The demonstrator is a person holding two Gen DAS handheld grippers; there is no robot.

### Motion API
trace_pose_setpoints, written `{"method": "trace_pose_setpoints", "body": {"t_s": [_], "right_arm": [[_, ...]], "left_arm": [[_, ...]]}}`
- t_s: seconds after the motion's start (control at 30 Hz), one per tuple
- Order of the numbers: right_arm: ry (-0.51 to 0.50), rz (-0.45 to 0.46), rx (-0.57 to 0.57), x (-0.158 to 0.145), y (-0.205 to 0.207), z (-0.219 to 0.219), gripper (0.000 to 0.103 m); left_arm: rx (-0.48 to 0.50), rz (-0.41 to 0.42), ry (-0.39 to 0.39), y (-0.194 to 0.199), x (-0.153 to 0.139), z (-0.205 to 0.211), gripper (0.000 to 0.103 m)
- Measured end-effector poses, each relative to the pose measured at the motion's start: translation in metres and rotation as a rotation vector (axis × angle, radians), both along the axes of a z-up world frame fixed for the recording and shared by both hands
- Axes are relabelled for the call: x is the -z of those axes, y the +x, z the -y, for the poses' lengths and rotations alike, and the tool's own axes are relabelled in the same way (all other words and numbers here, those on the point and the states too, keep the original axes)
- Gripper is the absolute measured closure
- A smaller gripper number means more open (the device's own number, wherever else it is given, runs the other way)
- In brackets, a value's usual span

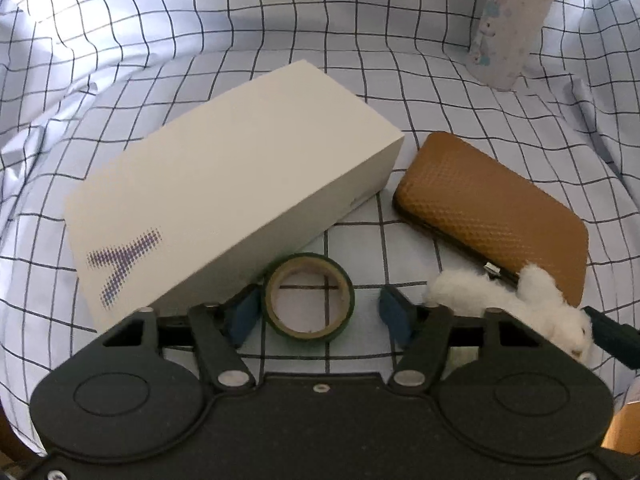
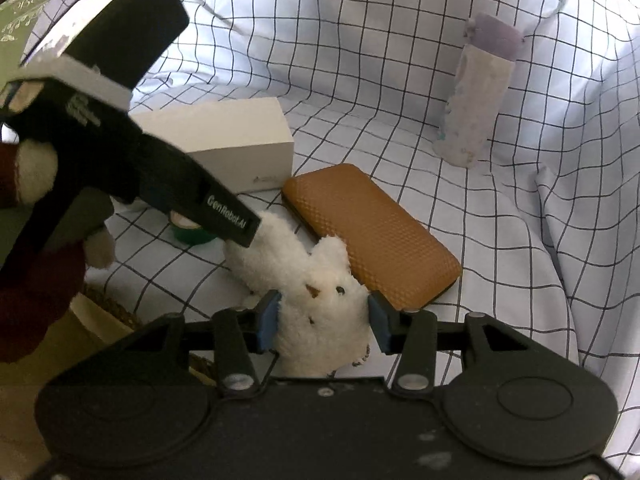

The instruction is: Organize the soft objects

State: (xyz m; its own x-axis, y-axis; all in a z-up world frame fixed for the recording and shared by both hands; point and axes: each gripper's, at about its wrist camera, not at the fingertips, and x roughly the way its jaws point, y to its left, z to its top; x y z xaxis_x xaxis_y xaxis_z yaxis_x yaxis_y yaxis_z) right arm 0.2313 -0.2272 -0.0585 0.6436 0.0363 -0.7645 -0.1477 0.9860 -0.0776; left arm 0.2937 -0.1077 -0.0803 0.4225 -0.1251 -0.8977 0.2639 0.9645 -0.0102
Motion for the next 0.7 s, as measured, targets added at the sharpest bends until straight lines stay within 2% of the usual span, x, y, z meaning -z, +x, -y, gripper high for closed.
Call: {"method": "trace_pose_setpoints", "body": {"t_s": [0.07,0.2,0.33,0.37,0.53,0.7], "right_arm": [[0.002,0.007,0.006,-0.001,0.0,0.001,0.054],[0.008,0.034,0.008,-0.003,-0.002,0.003,0.042],[0.0,0.073,-0.008,-0.006,-0.005,0.002,0.013],[-0.013,0.083,-0.013,-0.006,-0.005,0.0,0.009],[-0.084,0.098,-0.049,-0.003,0.001,-0.009,0.004],[-0.074,0.029,-0.078,0.008,0.014,-0.017,0.005]], "left_arm": [[-0.003,0.009,-0.004,-0.001,-0.002,-0.001,0.056],[-0.01,0.0,-0.028,0.0,-0.002,-0.006,0.056],[-0.02,-0.009,-0.04,-0.005,-0.006,-0.011,0.056],[-0.022,-0.007,-0.043,-0.007,-0.008,-0.013,0.056],[-0.037,0.027,-0.049,-0.021,-0.024,-0.024,0.056],[-0.053,0.06,-0.05,-0.031,-0.038,-0.035,0.056]]}}
